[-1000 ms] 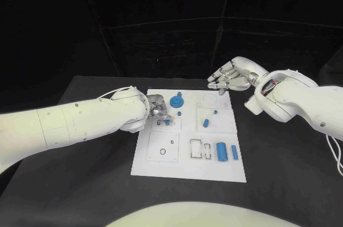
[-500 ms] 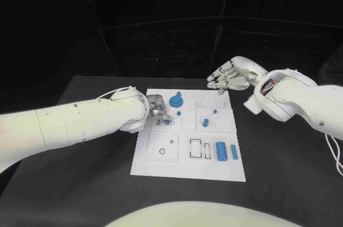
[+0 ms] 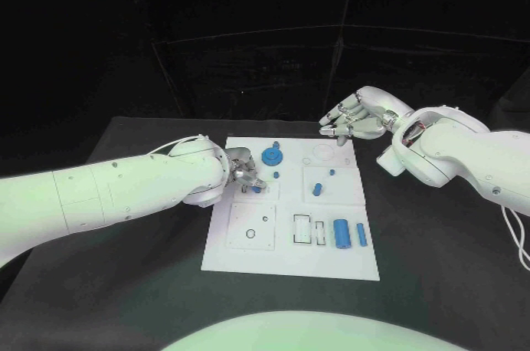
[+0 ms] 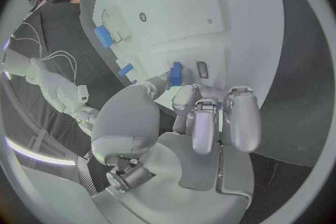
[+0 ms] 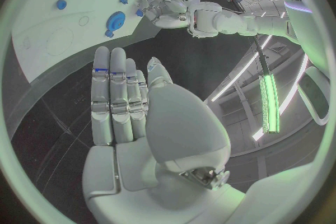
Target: Assemble the parts on the task board
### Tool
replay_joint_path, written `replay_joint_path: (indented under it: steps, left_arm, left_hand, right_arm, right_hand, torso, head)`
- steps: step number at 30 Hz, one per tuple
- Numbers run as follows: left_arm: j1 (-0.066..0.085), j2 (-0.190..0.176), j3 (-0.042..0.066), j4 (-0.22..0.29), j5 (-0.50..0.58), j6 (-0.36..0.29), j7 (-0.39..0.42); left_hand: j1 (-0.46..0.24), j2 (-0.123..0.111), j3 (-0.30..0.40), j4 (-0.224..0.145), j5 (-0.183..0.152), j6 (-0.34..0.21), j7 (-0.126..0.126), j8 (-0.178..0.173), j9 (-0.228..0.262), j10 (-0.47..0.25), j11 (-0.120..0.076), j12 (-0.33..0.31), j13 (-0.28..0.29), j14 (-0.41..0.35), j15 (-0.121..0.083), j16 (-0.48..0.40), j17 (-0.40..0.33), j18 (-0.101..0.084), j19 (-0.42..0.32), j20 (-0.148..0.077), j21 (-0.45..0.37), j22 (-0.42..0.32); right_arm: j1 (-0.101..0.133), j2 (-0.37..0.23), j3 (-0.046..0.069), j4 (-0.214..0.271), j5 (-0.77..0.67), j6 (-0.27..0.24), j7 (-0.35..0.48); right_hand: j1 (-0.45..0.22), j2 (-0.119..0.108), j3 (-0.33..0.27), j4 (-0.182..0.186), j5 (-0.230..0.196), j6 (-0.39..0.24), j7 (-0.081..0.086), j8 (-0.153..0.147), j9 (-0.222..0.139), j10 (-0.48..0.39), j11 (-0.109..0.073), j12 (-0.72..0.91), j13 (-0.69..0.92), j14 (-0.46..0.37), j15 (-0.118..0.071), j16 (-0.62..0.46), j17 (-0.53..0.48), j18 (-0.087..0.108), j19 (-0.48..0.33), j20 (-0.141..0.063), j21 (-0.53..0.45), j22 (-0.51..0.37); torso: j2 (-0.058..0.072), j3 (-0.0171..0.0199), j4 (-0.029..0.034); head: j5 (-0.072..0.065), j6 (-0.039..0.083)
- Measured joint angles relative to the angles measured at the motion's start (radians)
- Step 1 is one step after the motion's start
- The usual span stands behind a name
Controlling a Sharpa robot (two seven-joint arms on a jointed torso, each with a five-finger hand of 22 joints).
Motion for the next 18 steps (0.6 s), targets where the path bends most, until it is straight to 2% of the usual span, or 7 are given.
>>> replay_joint_path:
  steps: [5,11,14,18]
  left_arm:
    - [-0.001,-0.001,-0.001,0.000,0.000,-0.005,-0.001]
    - [-0.002,-0.002,-0.001,-0.001,0.002,-0.016,-0.001]
    - [-0.002,-0.003,-0.001,0.000,0.009,-0.026,0.000]
    - [-0.005,-0.011,-0.001,0.010,0.021,-0.047,0.002]
  left_hand:
    - [-0.026,0.000,-0.022,0.013,0.000,0.004,0.001,0.000,-0.002,0.002,-0.002,0.004,0.002,0.000,0.000,0.000,0.000,0.000,0.000,0.000,0.000,0.003]
    - [-0.026,0.002,-0.023,0.015,0.000,0.007,0.000,0.000,-0.002,0.002,-0.002,0.004,0.004,0.000,0.000,0.000,0.000,0.000,0.000,0.000,0.000,0.004]
    - [-0.005,0.023,0.009,-0.005,-0.004,0.009,-0.002,0.000,-0.006,0.006,-0.006,0.004,0.007,0.004,-0.003,0.000,0.000,0.000,0.003,-0.003,0.000,0.006]
    - [0.019,0.032,0.023,0.008,-0.002,0.003,0.000,-0.001,-0.006,0.006,-0.006,0.004,0.007,0.004,-0.003,0.000,0.000,0.000,0.004,-0.004,0.000,0.007]
  right_arm:
    - [0.000,0.001,0.000,-0.002,0.001,0.000,0.000]
    - [0.000,0.002,0.000,-0.003,0.002,0.001,0.001]
    - [0.000,0.002,0.000,-0.004,0.003,0.001,0.001]
    - [0.000,0.002,0.000,-0.004,0.004,0.001,0.001]
  right_hand:
    - [0.000,0.000,0.000,0.000,0.000,0.000,0.000,0.000,0.000,-0.001,0.001,0.000,-0.001,0.000,0.000,0.000,0.000,0.000,0.000,0.000,0.000,0.000]
    - [0.000,0.000,0.000,0.000,0.000,0.000,0.000,0.000,0.000,-0.004,0.004,0.000,-0.001,-0.004,0.004,0.000,-0.001,0.000,0.000,0.000,-0.004,-0.001]
    - [0.000,0.000,0.000,0.000,0.000,0.000,0.000,0.000,0.000,-0.004,0.004,0.000,-0.001,-0.004,0.004,0.000,-0.001,0.000,0.000,0.000,-0.004,-0.001]
    - [0.000,0.000,-0.003,0.003,0.000,0.000,0.000,0.000,0.000,-0.004,0.004,0.000,-0.003,-0.004,0.004,-0.004,-0.001,0.000,0.000,0.000,-0.004,-0.002]
  torso:
    - [0.000,0.0003,-0.0001]
    - [0.000,0.0007,-0.0004]
    - [0.000,0.0007,-0.0004]
    - [0.000,0.0008,-0.0004]
  head:
    - [0.000,0.001]
    - [0.000,0.002]
    - [0.000,0.001]
    - [0.000,0.000]
